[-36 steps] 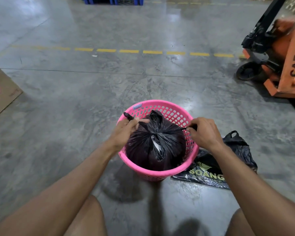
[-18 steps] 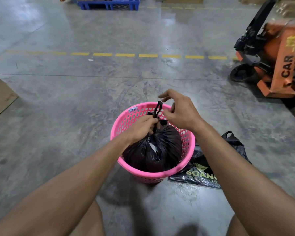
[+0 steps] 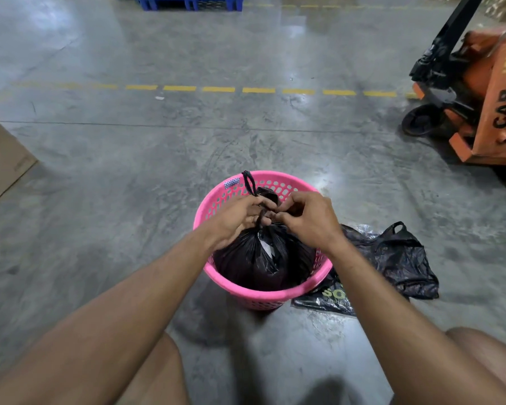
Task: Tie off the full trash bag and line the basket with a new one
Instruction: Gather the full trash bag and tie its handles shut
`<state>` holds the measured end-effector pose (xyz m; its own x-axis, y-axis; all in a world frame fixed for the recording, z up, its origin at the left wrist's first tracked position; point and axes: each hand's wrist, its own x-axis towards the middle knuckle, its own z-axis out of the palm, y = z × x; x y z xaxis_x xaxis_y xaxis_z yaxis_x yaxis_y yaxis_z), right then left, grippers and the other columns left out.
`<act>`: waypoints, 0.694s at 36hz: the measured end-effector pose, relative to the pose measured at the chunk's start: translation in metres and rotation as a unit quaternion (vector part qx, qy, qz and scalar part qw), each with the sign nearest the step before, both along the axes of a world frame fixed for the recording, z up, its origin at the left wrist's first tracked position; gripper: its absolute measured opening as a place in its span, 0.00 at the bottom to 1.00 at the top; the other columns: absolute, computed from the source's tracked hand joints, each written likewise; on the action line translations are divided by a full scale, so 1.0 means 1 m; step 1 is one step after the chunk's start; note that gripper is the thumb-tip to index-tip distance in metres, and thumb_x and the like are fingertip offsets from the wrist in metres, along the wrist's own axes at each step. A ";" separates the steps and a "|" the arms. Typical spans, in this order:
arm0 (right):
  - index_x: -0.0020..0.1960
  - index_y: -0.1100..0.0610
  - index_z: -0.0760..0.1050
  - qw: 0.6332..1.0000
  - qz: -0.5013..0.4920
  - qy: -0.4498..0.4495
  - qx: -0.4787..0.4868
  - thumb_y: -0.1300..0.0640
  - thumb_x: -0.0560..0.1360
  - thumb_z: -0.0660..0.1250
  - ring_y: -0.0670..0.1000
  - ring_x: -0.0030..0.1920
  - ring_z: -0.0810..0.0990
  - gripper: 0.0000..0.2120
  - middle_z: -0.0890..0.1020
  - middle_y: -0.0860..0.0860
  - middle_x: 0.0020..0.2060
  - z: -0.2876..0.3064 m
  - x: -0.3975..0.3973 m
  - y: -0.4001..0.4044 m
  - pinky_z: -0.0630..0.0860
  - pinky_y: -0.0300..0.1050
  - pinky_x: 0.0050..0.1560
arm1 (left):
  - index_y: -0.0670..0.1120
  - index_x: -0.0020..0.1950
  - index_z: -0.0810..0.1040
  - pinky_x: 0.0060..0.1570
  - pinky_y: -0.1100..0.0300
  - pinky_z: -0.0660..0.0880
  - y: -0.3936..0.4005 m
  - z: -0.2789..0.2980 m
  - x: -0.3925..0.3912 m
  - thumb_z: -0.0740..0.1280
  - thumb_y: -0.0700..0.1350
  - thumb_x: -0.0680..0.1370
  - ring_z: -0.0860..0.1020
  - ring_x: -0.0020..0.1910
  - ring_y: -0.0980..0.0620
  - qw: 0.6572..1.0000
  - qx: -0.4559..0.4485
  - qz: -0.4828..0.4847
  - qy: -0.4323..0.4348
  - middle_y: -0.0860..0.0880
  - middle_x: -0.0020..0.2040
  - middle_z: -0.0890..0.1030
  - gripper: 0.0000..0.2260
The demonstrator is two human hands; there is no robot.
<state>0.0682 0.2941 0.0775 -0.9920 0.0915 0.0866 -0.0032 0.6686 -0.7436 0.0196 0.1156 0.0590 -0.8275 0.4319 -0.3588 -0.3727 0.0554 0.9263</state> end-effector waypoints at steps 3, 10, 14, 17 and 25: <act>0.37 0.53 0.83 0.994 -0.033 -0.038 -0.097 0.60 0.69 0.78 0.41 0.34 0.82 0.06 0.84 0.40 0.31 -0.023 0.014 -0.016 0.80 0.44 0.44 | 0.45 0.49 0.82 0.49 0.60 0.76 0.001 -0.002 0.003 0.57 0.44 0.81 0.79 0.39 0.53 0.995 0.057 0.049 -0.063 0.45 0.44 0.86 0.14; 0.34 0.51 0.82 0.976 -0.110 -0.058 -0.179 0.56 0.66 0.81 0.42 0.35 0.83 0.08 0.86 0.44 0.32 -0.049 0.016 -0.038 0.83 0.51 0.50 | 0.41 0.50 0.82 0.52 0.56 0.76 -0.004 0.016 0.005 0.58 0.41 0.81 0.81 0.42 0.49 0.998 -0.044 -0.016 0.036 0.41 0.45 0.82 0.13; 0.37 0.53 0.83 0.978 -0.098 -0.057 -0.175 0.56 0.68 0.80 0.41 0.34 0.82 0.06 0.86 0.45 0.33 -0.048 0.016 -0.044 0.83 0.51 0.51 | 0.42 0.55 0.81 0.56 0.49 0.78 -0.008 0.031 -0.009 0.62 0.52 0.75 0.84 0.46 0.46 0.917 -0.258 -0.165 0.254 0.45 0.47 0.86 0.17; 0.41 0.53 0.82 0.985 -0.080 -0.044 -0.149 0.56 0.68 0.79 0.45 0.37 0.82 0.07 0.86 0.46 0.36 -0.047 0.017 -0.045 0.81 0.50 0.49 | 0.45 0.66 0.73 0.49 0.50 0.77 -0.005 0.044 -0.012 0.65 0.50 0.68 0.80 0.44 0.45 0.795 -0.394 -0.262 0.379 0.46 0.47 0.83 0.26; 0.58 0.46 0.75 0.989 -0.015 0.048 -0.140 0.56 0.66 0.80 0.46 0.38 0.81 0.24 0.81 0.45 0.37 -0.035 0.021 -0.037 0.78 0.43 0.44 | 0.46 0.64 0.75 0.38 0.56 0.64 0.012 0.081 -0.021 0.64 0.38 0.73 0.80 0.51 0.38 0.617 -0.538 -0.290 0.497 0.41 0.50 0.83 0.19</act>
